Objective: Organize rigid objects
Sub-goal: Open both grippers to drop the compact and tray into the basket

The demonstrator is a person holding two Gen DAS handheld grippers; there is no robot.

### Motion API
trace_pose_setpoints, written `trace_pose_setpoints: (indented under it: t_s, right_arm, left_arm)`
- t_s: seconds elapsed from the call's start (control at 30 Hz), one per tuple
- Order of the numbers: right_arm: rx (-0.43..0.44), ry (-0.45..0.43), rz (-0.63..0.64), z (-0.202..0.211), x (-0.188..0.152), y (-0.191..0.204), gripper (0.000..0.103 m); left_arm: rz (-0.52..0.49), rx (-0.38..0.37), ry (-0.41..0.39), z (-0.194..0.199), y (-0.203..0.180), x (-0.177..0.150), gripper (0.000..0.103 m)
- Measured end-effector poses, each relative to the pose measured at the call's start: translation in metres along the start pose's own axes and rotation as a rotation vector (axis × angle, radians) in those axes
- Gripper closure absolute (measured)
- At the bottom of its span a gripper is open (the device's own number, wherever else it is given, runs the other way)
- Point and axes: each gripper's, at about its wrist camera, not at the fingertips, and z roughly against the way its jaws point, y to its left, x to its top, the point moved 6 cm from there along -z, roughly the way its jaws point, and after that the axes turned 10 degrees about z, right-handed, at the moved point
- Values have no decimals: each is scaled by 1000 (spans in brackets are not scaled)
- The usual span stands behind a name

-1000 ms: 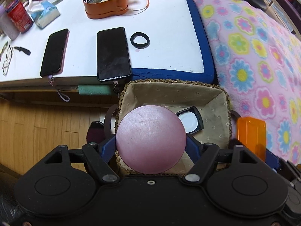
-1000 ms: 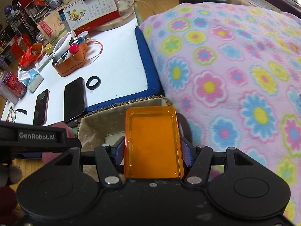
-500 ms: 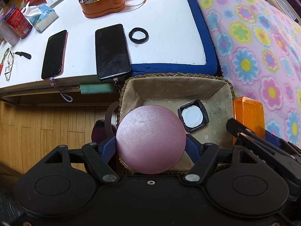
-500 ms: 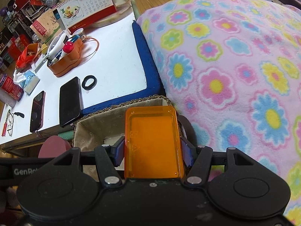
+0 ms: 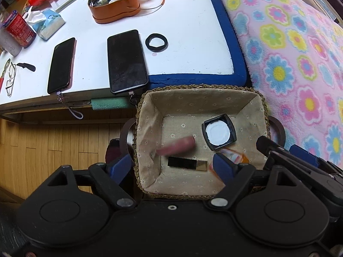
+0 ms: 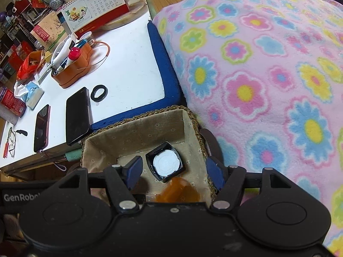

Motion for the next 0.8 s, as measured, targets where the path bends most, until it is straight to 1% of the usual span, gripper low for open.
trace_pose_setpoints:
  t_s: [0.3,0.6,0.8]
  right_arm:
    - [9,16,-4,-2,-8,-1,37]
    - [4,24,-21,2,-17,-7,37]
    - [-6,24,-40,9,-28,-17,37]
  left_arm:
    - [5,-8,14,-1,1,-1,22]
    - [8,3,3,0,3,0,22]
    - [-32,-13,3,1,-4,-3,22]
